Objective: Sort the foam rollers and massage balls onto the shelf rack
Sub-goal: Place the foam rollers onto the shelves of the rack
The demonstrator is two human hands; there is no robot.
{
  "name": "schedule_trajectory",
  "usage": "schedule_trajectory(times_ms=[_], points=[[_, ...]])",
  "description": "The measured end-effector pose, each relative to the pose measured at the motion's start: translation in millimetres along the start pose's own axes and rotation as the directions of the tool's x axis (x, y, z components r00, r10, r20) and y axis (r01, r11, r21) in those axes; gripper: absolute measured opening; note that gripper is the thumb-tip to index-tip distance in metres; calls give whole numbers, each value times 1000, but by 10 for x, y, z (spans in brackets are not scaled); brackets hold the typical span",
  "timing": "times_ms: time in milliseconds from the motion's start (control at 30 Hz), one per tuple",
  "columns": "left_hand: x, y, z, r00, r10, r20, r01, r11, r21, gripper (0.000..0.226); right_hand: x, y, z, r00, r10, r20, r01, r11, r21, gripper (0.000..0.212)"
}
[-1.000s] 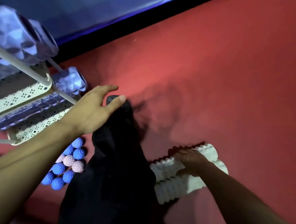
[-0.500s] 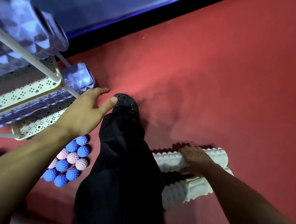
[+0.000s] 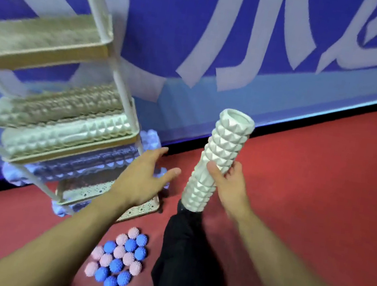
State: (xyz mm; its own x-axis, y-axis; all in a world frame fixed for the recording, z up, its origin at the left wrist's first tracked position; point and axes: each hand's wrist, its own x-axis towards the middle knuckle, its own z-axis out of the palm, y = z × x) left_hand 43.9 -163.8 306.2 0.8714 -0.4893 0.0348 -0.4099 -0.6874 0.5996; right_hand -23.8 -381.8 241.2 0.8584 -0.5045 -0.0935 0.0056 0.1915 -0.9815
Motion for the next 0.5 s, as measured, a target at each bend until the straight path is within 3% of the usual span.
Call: schedule_trajectory(times_ms=[167, 267, 333, 400, 500], points=[[-408, -10, -846, 993, -70, -98, 50, 979, -196, 75, -458, -680, 1022, 994, -25, 109, -3, 969, 248, 54], [-729, -193, -1261, 945, -295, -139, 218, 889, -403, 89, -734, -962, 1474, 983, 51, 178, -114, 925, 363, 51], [-931, -274, -1491, 913, -393, -107, 246, 741, -625, 74, -886, -1127, 1739, 963, 79, 258, -186, 889, 419, 43], [-1108, -259, -1725, 907, -418, -40, 209, 532, -821, 50, -1002, -1277, 1982, 944, 90, 318, -234, 863, 448, 45], [-1281, -290, -2034, 900, -435, -25, 114, 289, -950, 49, -1118, -1504, 2331, 924, 67, 376, -256, 840, 479, 49]])
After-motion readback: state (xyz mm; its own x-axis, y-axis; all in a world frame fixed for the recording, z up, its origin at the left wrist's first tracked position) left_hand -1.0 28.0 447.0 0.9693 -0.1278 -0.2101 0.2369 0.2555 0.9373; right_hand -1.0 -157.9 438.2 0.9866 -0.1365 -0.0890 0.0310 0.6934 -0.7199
